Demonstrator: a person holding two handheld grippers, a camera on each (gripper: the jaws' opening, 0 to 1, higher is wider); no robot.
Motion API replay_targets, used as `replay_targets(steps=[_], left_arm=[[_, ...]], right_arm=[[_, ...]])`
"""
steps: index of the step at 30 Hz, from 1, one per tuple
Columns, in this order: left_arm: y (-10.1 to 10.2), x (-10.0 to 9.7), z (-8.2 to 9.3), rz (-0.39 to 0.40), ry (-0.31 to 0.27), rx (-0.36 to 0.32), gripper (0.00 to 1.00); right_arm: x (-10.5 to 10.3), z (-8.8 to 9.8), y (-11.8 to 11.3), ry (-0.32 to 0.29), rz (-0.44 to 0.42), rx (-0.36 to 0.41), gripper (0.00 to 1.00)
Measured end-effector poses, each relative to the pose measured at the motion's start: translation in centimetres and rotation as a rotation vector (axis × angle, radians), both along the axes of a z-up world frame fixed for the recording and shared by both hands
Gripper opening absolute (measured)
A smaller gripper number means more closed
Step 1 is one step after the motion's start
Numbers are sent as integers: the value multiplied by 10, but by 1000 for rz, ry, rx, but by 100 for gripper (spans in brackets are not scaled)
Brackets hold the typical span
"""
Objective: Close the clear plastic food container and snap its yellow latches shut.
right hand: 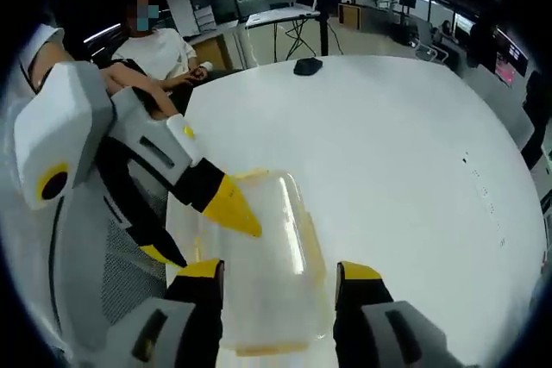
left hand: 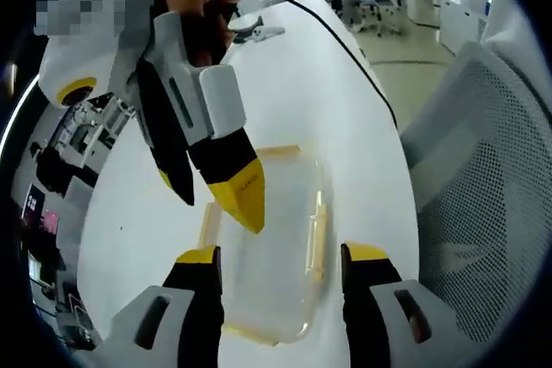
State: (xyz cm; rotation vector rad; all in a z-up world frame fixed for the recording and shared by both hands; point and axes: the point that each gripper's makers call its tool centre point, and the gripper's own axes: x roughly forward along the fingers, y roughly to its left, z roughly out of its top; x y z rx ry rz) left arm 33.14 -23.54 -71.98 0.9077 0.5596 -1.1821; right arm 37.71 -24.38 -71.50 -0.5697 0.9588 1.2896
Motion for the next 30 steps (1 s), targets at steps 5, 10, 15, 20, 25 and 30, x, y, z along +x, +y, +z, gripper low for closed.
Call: replay_targets(steps=[5,10,15,20,25,30], left_arm=[[7,5,-1,-8,-5,10,65],[14,10,-3,3,5,26,68],[20,12,-5,4,8,42,68],[26,14,-9,-1,15,60,71],[31,17,-10,-3,19,71,73],[36,20,-14,-1,27,86,75]], right_arm=[[-6,-1,-7,0,0,-6,55],[-9,-1,-15,-12,-7,-9,57],[-11,-2,-20,-18,-14,-14,59],[-15,-4,-24,-21,-13,-22,60],[-19,-5,-26,-25,-17,-19,62],[-22,-12,-34,-57,3,-52,63]])
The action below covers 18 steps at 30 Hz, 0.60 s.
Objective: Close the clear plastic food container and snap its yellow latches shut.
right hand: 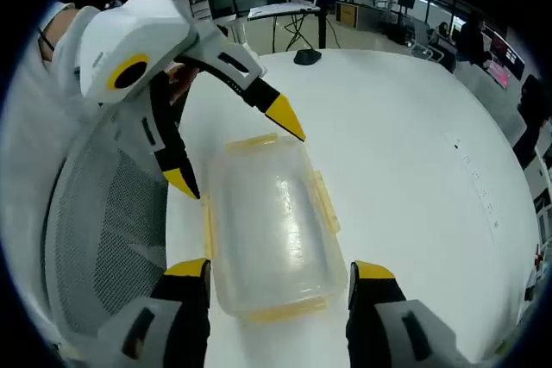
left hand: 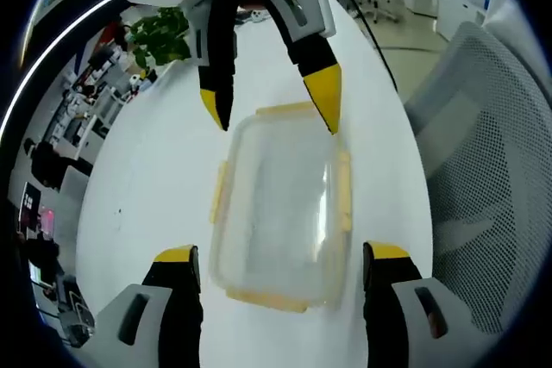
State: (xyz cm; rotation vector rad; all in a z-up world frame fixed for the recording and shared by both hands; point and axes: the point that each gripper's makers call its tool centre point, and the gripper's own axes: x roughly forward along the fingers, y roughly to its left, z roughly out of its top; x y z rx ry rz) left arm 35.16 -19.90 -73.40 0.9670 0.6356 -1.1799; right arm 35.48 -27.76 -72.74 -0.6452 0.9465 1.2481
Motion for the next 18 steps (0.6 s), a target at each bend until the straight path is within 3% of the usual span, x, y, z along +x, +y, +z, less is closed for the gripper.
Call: replay_targets(steps=[8,18], left_arm=[[5,8,-3,-6,-7,20,80],[8,14,-12,-18,3,40,84]], right_arm=[[-4,-6,-5,-16,-12,0,67],[-4,-13,-3,-57,34,-19,72]])
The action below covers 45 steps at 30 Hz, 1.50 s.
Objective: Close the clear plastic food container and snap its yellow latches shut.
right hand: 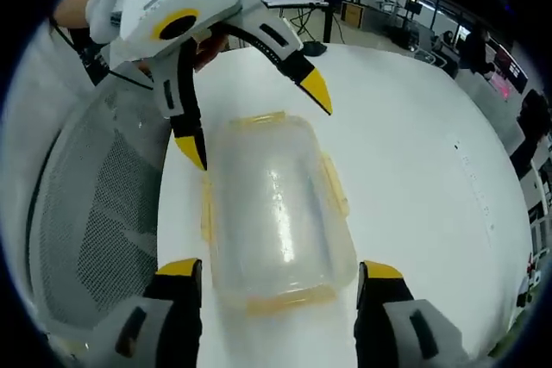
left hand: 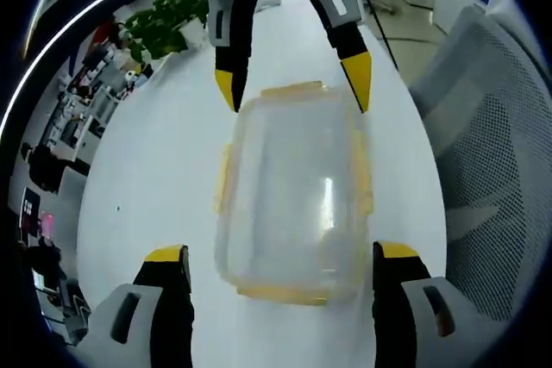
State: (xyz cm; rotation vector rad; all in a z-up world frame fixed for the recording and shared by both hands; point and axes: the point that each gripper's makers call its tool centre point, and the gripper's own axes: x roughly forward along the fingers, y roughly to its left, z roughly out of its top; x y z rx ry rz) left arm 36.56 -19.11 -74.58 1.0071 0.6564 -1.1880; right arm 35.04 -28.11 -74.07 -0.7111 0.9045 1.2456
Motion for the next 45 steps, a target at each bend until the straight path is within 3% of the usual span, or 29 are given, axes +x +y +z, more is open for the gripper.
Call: replay_targets(steps=[9,15,45], left_arm=[[0,4,-8,1,18,0,83],[2,0,-15,-8,52,17,78],[9,-2,-19,-23,76,33,77]], right_arm=[[1,-9,0,-55,72,-61,72],[2,-13,0,-75,91,-75,73],[-2,-14,8,-66,74,-92,71]])
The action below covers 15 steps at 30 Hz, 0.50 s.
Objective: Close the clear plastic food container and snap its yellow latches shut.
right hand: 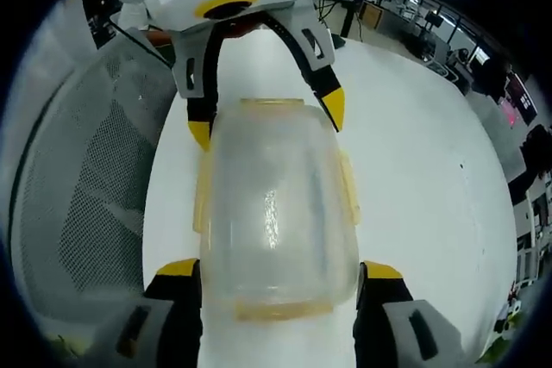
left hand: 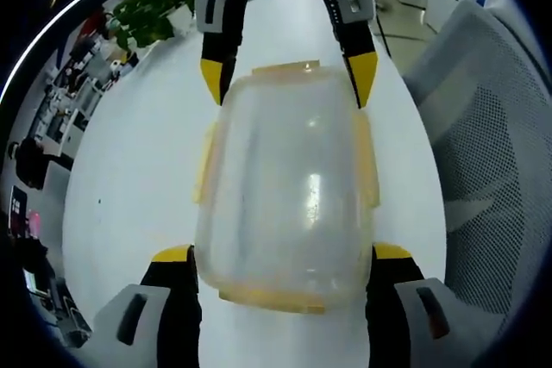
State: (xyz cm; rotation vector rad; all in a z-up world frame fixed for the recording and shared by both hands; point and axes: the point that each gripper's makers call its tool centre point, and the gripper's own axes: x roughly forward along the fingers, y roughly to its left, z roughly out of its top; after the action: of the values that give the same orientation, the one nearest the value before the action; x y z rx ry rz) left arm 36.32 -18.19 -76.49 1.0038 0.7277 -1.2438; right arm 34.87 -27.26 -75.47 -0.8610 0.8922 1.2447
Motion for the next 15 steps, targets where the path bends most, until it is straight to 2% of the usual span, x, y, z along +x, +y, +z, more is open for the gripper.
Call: replay_targets(steps=[15], left_arm=[[21,-2,0,2,0,13,77]], right_arm=[[-2,0,20,1,0,-3,71]])
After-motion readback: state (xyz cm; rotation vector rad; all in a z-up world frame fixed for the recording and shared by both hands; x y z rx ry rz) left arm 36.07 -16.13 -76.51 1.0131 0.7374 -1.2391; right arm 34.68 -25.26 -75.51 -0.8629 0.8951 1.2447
